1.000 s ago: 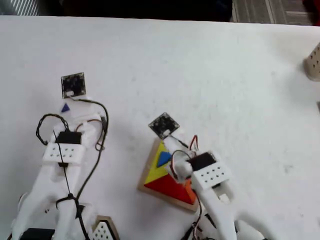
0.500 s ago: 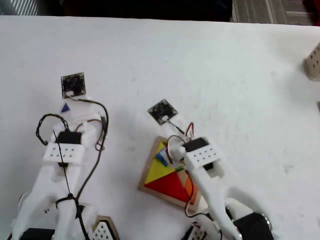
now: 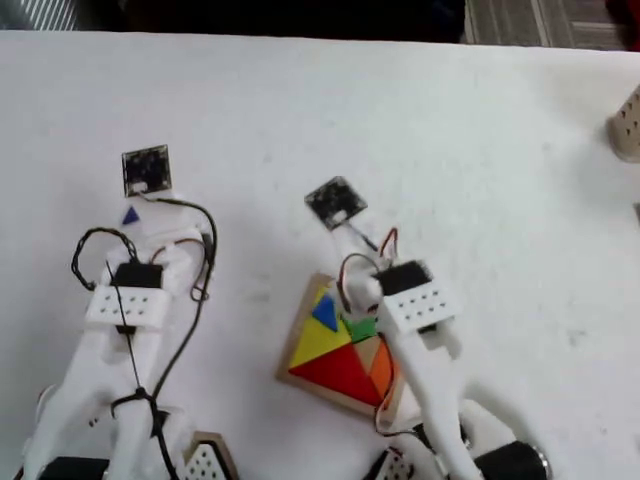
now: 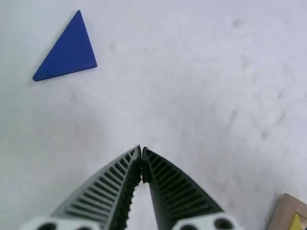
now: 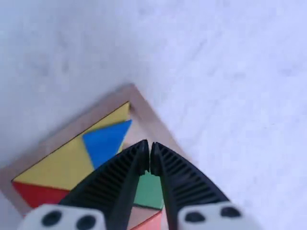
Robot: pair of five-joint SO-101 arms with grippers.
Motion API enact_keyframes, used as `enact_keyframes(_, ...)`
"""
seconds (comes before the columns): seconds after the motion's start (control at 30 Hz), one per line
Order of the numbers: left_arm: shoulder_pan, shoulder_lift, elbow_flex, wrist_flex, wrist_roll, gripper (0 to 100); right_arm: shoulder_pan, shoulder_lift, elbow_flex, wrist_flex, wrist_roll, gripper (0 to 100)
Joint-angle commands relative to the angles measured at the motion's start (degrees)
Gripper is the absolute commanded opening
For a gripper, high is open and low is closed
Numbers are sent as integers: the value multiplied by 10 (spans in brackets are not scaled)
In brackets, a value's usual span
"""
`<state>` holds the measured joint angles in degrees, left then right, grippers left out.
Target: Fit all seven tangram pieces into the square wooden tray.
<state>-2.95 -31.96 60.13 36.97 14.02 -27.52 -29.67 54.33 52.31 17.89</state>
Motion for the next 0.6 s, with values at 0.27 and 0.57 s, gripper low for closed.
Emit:
enact_keyframes(0.27, 7, -15, -4, -12, 1, 26, -122, -45, 82, -22, -6, 18)
enact_keyframes(0.57, 7, -15, -3, -12, 1, 26, -18, 55, 28, -38, -25, 18)
